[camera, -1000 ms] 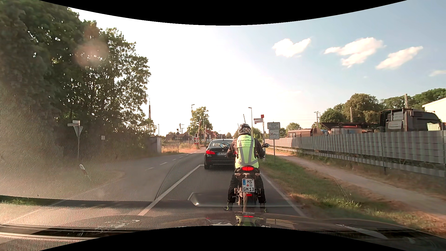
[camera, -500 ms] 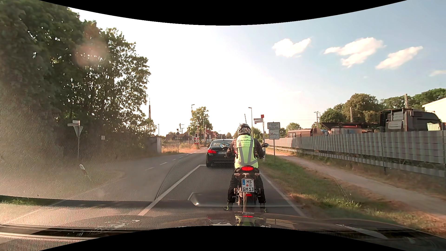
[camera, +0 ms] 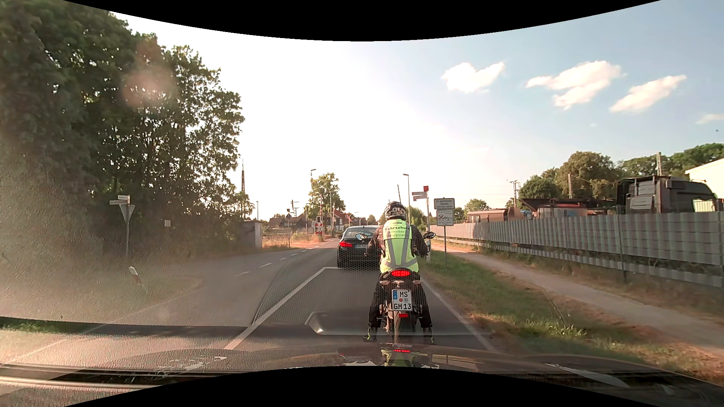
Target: Follow the waypoints while adhering to traffic rules and regulations
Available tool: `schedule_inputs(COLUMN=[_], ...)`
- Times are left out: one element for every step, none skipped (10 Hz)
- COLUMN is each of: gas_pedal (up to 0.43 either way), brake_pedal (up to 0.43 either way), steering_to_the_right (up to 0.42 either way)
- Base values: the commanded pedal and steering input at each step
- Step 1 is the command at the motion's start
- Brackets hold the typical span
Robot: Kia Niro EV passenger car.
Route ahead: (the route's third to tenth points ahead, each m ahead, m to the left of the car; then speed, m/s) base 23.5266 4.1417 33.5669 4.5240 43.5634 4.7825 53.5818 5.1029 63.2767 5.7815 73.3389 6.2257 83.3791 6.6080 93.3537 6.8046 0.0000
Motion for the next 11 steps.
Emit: schedule_inputs(gas_pedal=[0.028,0.028,0.028,0.098,0.138,0.13,0.079,0.047,0.047,0.047,0.087], brake_pedal=[0.0,0.0,0.0,0.0,0.0,0.0,0.0,0.0,0.0,0.0,0.0], steering_to_the_right=[0.006,0.006,0.006,0.006,0.006,0.005,0.006,0.006,0.006,0.006,0.006])
